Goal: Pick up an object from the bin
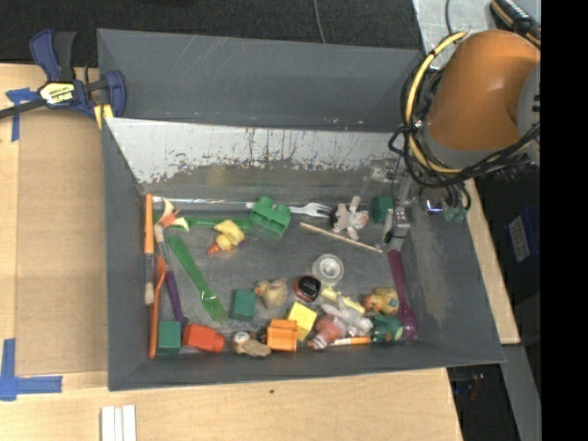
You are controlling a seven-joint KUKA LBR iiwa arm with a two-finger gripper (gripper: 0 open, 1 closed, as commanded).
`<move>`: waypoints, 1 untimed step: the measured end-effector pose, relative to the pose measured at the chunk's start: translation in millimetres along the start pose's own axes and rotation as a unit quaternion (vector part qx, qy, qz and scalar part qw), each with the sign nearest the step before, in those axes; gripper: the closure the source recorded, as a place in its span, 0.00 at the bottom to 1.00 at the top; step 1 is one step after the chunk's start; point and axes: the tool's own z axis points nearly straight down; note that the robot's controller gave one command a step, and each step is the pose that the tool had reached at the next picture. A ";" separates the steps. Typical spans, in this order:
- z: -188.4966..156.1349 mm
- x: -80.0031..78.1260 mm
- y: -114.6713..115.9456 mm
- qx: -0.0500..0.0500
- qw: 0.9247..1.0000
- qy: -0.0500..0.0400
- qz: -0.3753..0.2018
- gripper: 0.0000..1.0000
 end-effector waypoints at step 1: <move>-5.0 -1.6 0.2 0.000 1.000 -0.004 -0.001 0.00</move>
Offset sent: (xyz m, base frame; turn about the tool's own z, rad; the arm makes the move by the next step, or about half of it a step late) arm 0.0254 -0.0093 0.0503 -0.0381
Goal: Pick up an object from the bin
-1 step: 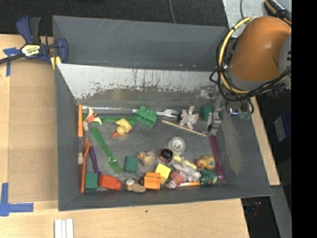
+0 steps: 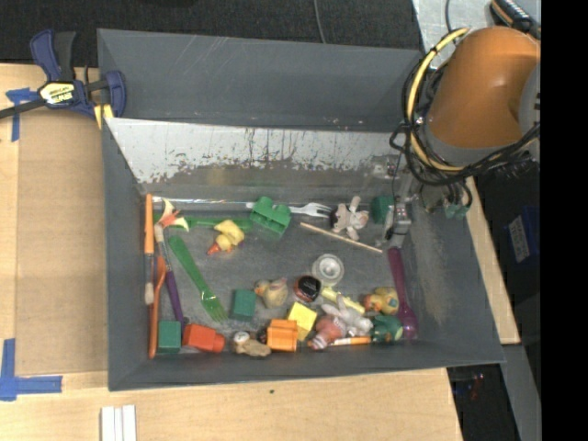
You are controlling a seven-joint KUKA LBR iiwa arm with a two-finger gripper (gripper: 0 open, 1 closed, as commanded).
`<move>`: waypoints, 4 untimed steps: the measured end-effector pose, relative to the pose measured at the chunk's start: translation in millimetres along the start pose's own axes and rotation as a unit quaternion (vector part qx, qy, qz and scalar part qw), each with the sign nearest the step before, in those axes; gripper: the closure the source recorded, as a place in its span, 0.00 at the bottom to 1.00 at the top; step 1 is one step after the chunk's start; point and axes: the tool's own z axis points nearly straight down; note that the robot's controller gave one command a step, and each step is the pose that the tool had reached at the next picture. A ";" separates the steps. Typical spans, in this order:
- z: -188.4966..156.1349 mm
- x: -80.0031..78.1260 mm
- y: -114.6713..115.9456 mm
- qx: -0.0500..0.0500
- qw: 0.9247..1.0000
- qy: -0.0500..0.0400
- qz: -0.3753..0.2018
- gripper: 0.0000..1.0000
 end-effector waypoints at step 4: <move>126.7 -13.9 -34.7 0.002 1.000 -0.011 -0.003 1.00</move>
Offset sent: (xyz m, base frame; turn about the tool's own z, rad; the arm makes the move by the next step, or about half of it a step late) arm 0.0046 0.0022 -0.0662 -0.1201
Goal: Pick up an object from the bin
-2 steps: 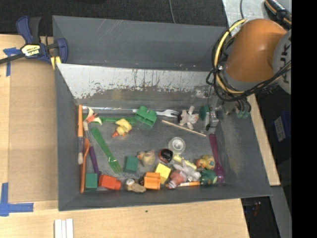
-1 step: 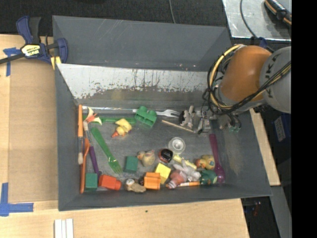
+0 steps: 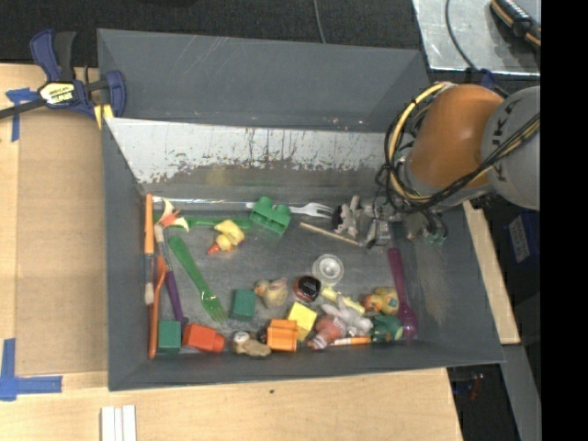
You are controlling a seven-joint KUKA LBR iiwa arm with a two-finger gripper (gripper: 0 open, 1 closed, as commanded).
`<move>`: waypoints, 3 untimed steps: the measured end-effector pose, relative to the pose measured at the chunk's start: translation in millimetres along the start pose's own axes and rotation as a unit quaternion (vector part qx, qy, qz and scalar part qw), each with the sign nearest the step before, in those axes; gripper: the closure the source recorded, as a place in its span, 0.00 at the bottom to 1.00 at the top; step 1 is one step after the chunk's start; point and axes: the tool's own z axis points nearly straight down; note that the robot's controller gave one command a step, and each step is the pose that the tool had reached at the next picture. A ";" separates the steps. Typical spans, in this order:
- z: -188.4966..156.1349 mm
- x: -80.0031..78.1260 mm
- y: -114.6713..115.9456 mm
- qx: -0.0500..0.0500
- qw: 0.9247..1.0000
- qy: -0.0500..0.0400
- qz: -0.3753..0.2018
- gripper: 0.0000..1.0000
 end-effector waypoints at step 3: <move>-61.6 -5.0 -8.4 0.000 1.000 0.001 -0.025 1.00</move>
Offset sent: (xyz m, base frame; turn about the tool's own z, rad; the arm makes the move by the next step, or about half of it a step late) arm -0.0146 0.0324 -0.0016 -0.0336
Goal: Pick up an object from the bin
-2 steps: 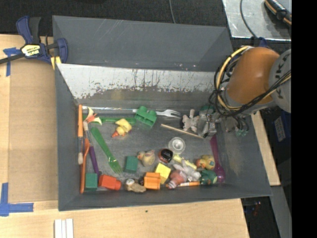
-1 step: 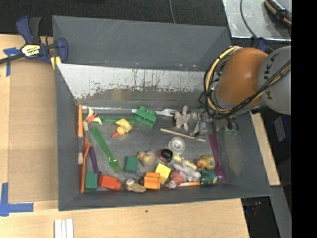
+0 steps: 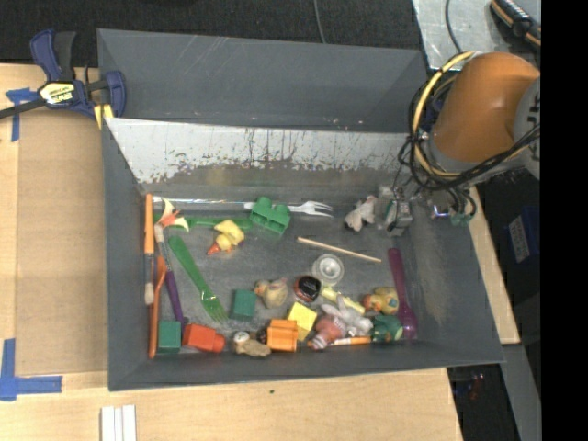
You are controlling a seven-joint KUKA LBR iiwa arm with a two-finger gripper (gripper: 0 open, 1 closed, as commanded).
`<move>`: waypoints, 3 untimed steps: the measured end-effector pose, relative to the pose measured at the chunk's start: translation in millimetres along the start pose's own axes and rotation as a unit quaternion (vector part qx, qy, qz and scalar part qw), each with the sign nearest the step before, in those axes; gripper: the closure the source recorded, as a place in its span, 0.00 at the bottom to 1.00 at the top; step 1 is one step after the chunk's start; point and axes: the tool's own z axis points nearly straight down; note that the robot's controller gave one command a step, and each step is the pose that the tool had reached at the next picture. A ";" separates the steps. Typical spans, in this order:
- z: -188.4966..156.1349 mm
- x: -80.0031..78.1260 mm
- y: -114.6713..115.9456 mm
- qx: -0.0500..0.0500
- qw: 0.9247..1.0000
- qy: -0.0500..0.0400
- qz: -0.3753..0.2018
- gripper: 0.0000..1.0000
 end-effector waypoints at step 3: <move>-41.4 0.9 -12.2 0.000 0.985 -0.003 -0.172 1.00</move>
Offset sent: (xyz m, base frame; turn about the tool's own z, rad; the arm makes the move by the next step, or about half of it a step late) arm -0.0146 0.0160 0.0830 -0.1256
